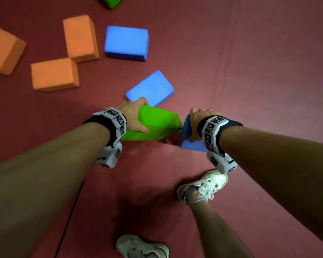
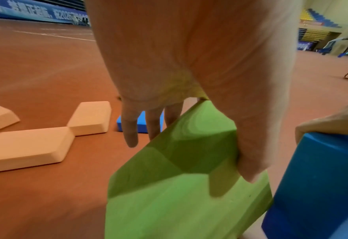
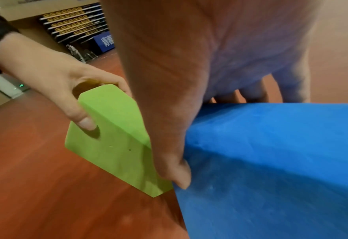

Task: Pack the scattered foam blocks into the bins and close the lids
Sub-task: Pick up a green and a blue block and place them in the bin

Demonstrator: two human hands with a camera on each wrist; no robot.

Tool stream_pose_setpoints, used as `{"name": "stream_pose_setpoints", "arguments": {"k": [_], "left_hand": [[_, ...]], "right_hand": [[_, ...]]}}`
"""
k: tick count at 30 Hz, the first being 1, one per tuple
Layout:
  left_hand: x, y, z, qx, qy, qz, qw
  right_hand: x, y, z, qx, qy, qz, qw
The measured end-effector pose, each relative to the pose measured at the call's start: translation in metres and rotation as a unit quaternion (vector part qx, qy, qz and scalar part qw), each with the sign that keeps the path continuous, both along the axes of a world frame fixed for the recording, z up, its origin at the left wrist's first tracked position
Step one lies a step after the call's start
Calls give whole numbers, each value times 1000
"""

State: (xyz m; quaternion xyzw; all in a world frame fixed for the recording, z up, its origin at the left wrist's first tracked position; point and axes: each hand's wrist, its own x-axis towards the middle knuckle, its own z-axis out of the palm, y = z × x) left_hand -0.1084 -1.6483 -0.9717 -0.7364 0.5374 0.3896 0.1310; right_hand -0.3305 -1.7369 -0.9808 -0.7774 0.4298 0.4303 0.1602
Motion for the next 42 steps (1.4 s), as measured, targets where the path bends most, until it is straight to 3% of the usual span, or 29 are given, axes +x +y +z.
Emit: {"name": "stream_pose_setpoints", "arguments": {"k": [4,10,15,22,29,35,38,42], "left_hand": [[40,110,16,-6,31,42,999],[91,285,26,-9,19,143,989],[124,429,53,-67,14,232,970],[149,634,119,-43,-4,331,943],[143,811,131,2,-52,436,899],[120,952,128,69,-72,553,827],[109,1011,129,57,-89,590,800],[108,1076,129,85,-107,575,807]], "right_hand": [[58,79,10,-13,33,58,998],[157,224,22,-34,-23,203,978],[234,358,47,-25,-49,326,944],[312,552,92,-20,-81,467,881],[356,719,104,10,-97,572,815],[367,850,105,61,-137,651,745],[370,899,106,85,-148,673,720],[385,967,103,99,-157,697,692]]}}
